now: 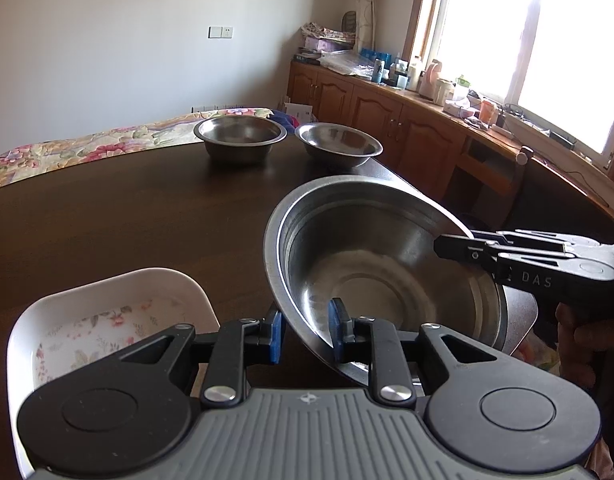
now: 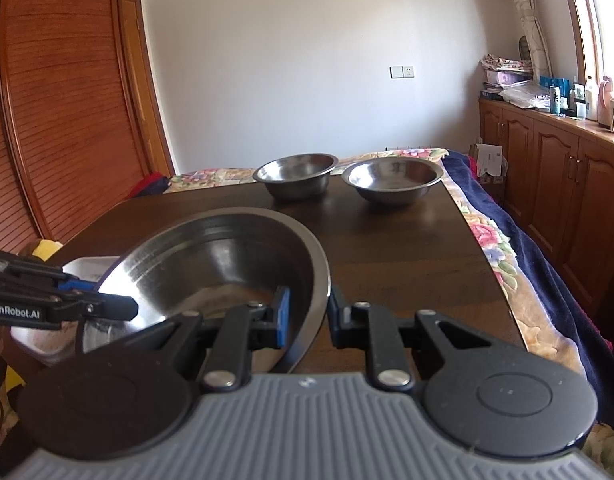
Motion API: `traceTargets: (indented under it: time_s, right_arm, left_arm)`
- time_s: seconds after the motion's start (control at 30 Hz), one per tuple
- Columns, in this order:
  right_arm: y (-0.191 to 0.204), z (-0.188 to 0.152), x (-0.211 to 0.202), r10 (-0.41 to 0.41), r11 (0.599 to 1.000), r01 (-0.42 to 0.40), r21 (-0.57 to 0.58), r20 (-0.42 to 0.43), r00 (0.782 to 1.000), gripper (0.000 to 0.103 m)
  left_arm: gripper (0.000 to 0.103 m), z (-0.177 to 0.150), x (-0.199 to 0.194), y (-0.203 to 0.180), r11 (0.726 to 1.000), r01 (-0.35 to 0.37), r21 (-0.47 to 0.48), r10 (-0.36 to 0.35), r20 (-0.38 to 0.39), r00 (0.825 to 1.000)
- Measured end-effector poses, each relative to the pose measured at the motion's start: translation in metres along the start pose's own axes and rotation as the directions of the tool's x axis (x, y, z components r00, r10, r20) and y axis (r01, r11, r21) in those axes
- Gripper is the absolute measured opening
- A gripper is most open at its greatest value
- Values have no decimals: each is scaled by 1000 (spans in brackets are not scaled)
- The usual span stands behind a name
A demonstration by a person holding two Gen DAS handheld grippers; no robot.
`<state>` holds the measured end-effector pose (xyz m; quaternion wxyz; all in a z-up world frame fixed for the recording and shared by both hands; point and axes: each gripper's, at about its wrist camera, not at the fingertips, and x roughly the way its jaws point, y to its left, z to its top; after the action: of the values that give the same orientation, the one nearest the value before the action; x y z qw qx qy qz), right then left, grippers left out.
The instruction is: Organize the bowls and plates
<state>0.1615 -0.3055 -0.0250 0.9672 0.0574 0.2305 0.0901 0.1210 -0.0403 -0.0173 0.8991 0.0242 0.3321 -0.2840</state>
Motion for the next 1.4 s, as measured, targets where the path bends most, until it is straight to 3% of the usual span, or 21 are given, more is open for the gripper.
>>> traceTargets:
  time_s: [0.83,1.07,1.2,1.4]
  right_arm:
    - [0,-7,3,22,1000,-22,13,-24,999,23]
    - [0,-2,0,28,1000,-28,-4,-13,1000,25]
    - [2,5,-4,19,999,-19,-41,9,1000,38]
    - [-2,19,-10,5,997,-2,-81,39,999,39]
  left_arm:
    - [27,-3,10,4,1000,11,-25,-11,-15,1000]
    - [41,0,6,9,999,-16,-38,16,13,1000]
    - [45,4,2,13,999,-33,-40,34,35,999]
    - [52,15,-3,22,997,-59,-44,62,69,996]
